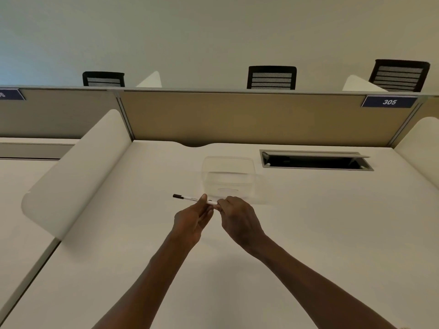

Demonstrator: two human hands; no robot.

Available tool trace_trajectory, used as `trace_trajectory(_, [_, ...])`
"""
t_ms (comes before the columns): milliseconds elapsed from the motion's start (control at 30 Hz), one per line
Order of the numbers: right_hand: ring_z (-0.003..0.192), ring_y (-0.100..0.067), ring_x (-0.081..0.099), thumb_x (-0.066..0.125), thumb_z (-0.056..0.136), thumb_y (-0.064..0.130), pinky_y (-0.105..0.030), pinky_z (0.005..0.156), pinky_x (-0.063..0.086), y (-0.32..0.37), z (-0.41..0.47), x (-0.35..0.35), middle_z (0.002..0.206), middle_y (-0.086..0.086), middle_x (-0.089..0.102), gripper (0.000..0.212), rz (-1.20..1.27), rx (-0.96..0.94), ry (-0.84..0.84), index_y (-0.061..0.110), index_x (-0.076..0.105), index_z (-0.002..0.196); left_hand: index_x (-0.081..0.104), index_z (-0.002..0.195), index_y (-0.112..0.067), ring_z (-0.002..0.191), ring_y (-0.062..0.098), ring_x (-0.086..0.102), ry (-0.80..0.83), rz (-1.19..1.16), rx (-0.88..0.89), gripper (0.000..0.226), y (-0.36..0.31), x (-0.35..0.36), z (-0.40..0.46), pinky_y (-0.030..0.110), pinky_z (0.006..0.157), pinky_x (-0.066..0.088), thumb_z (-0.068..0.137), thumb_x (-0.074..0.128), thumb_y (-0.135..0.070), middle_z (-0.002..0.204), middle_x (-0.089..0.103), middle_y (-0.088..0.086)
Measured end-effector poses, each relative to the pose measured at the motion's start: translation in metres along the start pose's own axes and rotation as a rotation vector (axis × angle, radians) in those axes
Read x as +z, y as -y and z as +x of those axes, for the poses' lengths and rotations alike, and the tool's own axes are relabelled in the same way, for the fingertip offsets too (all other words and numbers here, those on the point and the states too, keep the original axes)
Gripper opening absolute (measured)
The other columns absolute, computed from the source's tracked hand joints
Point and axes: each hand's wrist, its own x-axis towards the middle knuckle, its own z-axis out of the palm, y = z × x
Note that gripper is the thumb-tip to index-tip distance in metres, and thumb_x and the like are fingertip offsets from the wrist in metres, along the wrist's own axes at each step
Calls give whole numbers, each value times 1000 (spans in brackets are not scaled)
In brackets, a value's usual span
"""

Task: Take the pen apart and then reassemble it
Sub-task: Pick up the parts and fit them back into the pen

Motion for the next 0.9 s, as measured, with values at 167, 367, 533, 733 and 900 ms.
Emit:
trace_trajectory(167, [57,-23,46,50,98,18,-37,53,37,7,8,-3,62,-8,54,34,256,209,100,4,54,68,72,87,6,74,22,74,14,-37,54,11,1,3,1,27,64,60,83,73,-4,82,75,17])
trace_trajectory(367, [39,-10,22,46,98,22,-23,39,21,21,23,-12,48,4,31,36,1362,1233,303,11,50,63,76,80,2,79,22,74,53,87,155,15,1,-2,3,27,70,60,88,68,-7,83,76,15])
trace_trajectory(533, [56,-20,51,42,100,32,-34,53,42,19,19,-13,64,-5,59,40,457,505,312,7,59,73,76,79,1,77,22,74,21,76,193,17,-1,0,1,29,74,62,90,66,-7,79,76,13])
trace_trajectory(733, [53,-21,48,58,94,13,-29,46,29,-3,9,-4,66,-7,55,20,-99,-132,143,8,57,74,70,88,6,76,24,74,4,-13,121,11,-4,4,-1,31,70,62,89,67,-5,80,76,15])
trace_trajectory(900, [50,-16,44,48,98,18,-31,50,34,11,14,-5,58,-4,54,34,525,392,208,8,57,67,69,87,7,72,23,74,40,-27,150,11,-5,5,2,29,64,62,90,64,-3,75,75,13])
